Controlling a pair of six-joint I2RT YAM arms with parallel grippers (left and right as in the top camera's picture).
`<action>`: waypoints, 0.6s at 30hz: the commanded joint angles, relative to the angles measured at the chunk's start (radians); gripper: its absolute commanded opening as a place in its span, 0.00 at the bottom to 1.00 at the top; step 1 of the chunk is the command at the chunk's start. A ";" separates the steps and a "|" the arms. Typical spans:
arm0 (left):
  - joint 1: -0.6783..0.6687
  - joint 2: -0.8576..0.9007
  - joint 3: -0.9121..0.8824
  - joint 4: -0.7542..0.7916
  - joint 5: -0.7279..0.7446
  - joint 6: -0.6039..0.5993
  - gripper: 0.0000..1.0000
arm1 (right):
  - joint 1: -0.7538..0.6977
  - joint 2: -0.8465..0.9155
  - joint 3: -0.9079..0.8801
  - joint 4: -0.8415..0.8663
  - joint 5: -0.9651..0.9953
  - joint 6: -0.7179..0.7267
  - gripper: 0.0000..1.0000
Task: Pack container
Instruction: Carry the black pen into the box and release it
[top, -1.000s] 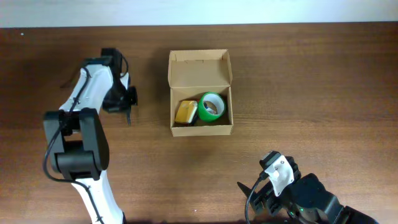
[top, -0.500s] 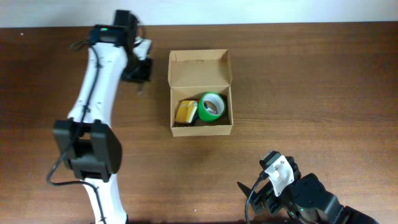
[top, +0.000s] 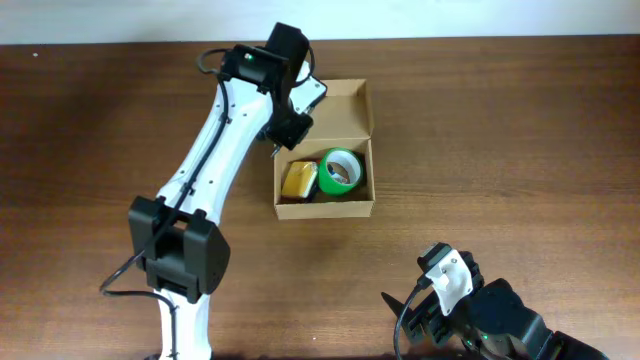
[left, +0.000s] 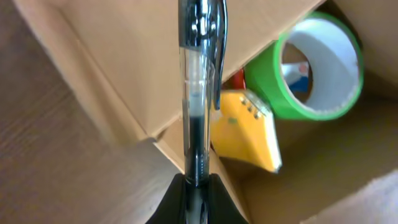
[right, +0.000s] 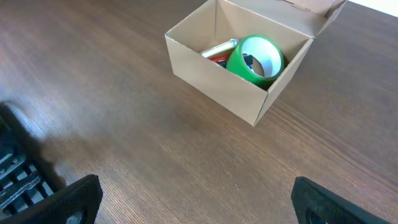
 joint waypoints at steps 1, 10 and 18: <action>-0.003 -0.009 0.018 -0.023 0.002 0.031 0.02 | -0.002 -0.002 -0.002 0.003 0.009 0.008 0.99; -0.026 -0.008 0.012 -0.069 0.076 0.031 0.02 | -0.002 -0.002 -0.002 0.003 0.009 0.008 0.99; -0.087 -0.008 -0.084 -0.072 0.082 0.031 0.02 | -0.002 -0.002 -0.002 0.003 0.009 0.008 0.99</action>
